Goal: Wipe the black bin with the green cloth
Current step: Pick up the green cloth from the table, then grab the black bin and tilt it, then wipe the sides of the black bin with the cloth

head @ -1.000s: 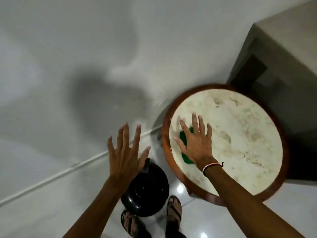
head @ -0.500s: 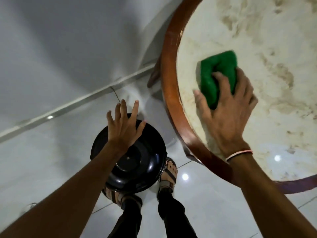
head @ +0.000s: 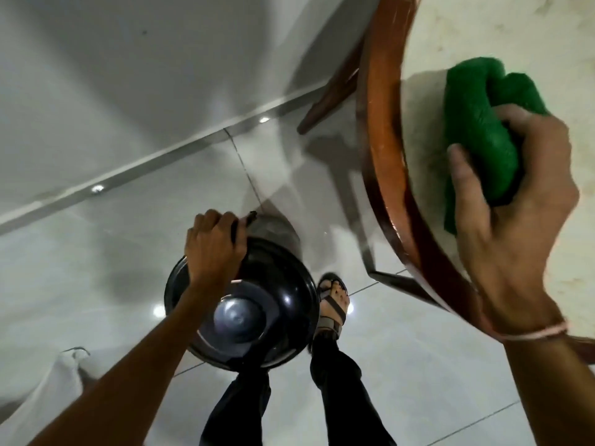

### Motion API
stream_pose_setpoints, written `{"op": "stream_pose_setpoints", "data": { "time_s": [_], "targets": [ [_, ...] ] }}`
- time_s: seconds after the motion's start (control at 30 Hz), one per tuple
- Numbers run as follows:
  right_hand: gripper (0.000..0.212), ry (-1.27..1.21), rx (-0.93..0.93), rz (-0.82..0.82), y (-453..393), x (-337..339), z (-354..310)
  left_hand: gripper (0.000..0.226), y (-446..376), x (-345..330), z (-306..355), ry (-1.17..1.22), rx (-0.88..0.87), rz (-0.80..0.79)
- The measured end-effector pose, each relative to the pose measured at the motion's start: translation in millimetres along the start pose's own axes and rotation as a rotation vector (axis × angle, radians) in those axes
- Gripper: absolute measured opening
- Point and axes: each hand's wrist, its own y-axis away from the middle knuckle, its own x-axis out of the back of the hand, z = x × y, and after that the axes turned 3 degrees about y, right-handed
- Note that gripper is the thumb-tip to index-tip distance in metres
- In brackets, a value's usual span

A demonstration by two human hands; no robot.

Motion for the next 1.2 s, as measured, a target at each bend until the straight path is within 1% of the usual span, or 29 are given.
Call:
{"op": "stream_pose_setpoints", "data": {
  "time_s": [0.07,0.13,0.2,0.27,0.3,0.37,0.4,0.43,0.47,0.5,0.53,0.57,0.6,0.67,0.7,0.73,0.77,0.8,0.83,0.9,0.93,0.97,1.0,1.03,1.07,1.13,1.17,1.2],
  "targets": [
    [0.03,-0.161,0.041,-0.035,30,-5,-25,0.038,39,7,-44,0.079,0.005,0.113],
    [0.033,-0.264,0.042,-0.155,71,-29,-47,0.038,77,11,-81,0.129,0.008,0.19],
    [0.041,-0.378,-0.016,-0.365,114,-68,-61,0.037,108,8,-113,0.146,0.029,0.21],
    [0.043,-0.408,-0.042,-0.595,149,-112,-61,0.039,131,1,-132,0.181,0.012,0.236],
    [0.042,-0.389,-0.012,-0.706,169,-134,-62,0.042,142,-4,-137,0.195,-0.003,0.25],
    [0.041,-0.35,0.131,-0.894,215,-170,-65,0.051,160,-11,-142,0.23,-0.056,0.285],
    [0.04,-0.318,0.221,-0.941,235,-185,-67,0.052,162,-16,-145,0.262,-0.067,0.308],
    [0.04,-0.268,0.322,-0.949,243,-193,-68,0.049,162,-14,-141,0.27,-0.081,0.315],
    [0.041,-0.249,0.398,-0.946,267,-226,-63,0.045,166,-30,-160,0.284,-0.069,0.339],
    [0.044,-0.23,0.45,-0.889,267,-242,-57,0.042,164,-29,-164,0.308,-0.078,0.366],
    [0.046,-0.202,0.448,-0.827,262,-253,-47,0.04,163,-27,-168,0.321,-0.094,0.39],
    [0.045,-0.175,0.392,-0.738,250,-265,-36,0.041,159,-21,-168,0.354,-0.115,0.408],
    [0.043,-0.157,0.297,-0.648,242,-282,-20,0.043,159,-22,-172,0.358,-0.134,0.416],
    [0.041,-0.074,-0.07,-0.538,226,-308,7,0.051,160,-28,-176,0.336,-0.163,0.402],
    [0.041,-0.066,-0.275,-0.557,218,-312,15,0.055,158,-28,-170,0.328,-0.171,0.407],
    [0.041,-0.063,-0.424,-0.587,214,-314,16,0.056,156,-30,-164,0.336,-0.163,0.409],
    [0.04,-0.068,-0.447,-0.613,212,-310,8,0.054,152,-31,-156,0.343,-0.142,0.41],
    [0.038,-0.092,-0.346,-0.631,219,-301,-4,0.051,149,-30,-151,0.351,-0.128,0.422],
    [0.037,-0.154,-0.187,-0.657,228,-286,-19,0.047,143,-28,-145,0.359,-0.135,0.437],
    [0.042,-0.326,0.144,-0.749,259,-254,-48,0.043,136,-27,-145,0.367,-0.142,0.432],
    [0.044,-0.38,0.275,-0.806,270,-244,-50,0.042,136,-27,-146,0.36,-0.157,0.421],
    [0.045,-0.375,0.395,-0.846,272,-243,-44,0.042,137,-26,-148,0.353,-0.178,0.407],
    [0.045,-0.318,0.466,-0.823,270,-248,-32,0.042,139,-25,-150,0.347,-0.194,0.394],
    [0.043,-0.246,0.433,-0.777,264,-258,-18,0.042,139,-23,-153,0.345,-0.192,0.391],
    [0.04,-0.175,0.262,-0.718,256,-274,-5,0.042,138,-21,-154,0.343,-0.18,0.401],
    [0.04,-0.098,-0.265,-0.562,229,-301,13,0.043,131,-18,-149,0.349,-0.163,0.414],
    [0.043,-0.09,-0.488,-0.504,218,-308,15,0.044,128,-18,-144,0.353,-0.155,0.416],
    [0.045,-0.089,-0.604,-0.502,214,-309,14,0.044,126,-17,-140,0.352,-0.142,0.429]
  ]
}}
